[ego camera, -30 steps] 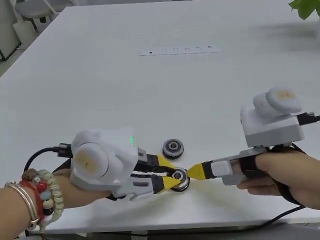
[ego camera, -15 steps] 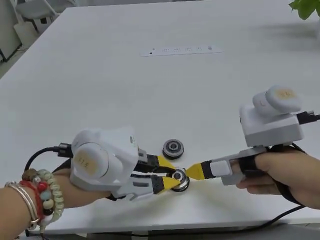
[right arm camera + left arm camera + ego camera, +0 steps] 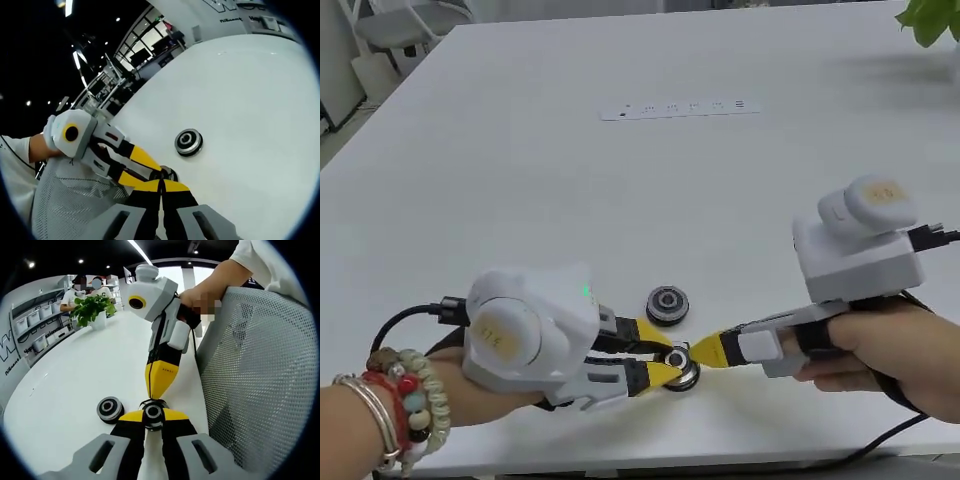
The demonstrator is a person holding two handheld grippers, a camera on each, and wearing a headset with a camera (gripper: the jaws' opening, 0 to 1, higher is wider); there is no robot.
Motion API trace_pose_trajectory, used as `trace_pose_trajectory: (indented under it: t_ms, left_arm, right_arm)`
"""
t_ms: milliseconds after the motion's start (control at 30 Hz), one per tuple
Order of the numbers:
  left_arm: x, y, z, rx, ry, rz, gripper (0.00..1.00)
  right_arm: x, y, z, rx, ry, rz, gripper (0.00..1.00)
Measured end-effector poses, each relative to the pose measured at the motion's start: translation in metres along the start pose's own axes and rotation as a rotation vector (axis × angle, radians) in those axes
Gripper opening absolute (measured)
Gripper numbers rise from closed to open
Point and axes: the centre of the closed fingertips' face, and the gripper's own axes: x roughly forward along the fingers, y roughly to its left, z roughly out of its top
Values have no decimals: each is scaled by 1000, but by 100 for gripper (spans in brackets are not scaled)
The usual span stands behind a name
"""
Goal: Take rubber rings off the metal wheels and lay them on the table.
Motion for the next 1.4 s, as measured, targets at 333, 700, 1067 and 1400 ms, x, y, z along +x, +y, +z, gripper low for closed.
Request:
trace_pose_trajectory:
  t_ms: [333,700,1067,1400]
  left_arm:
    - [0,0,0,-1,-3,1,7]
    - [1,2,0,-21,1,13,7]
    - [3,2,2,-47,20,17,8]
    - [-8,4,16,-33,45,-10,11]
  right_arm:
    - [0,-1,0,-13,6,-7,0]
    - [1,26,17,-3,-71,113,0]
    - [2,7,6,-125,8,-22,0]
    - [-1,4,6,-122,11,-38,0]
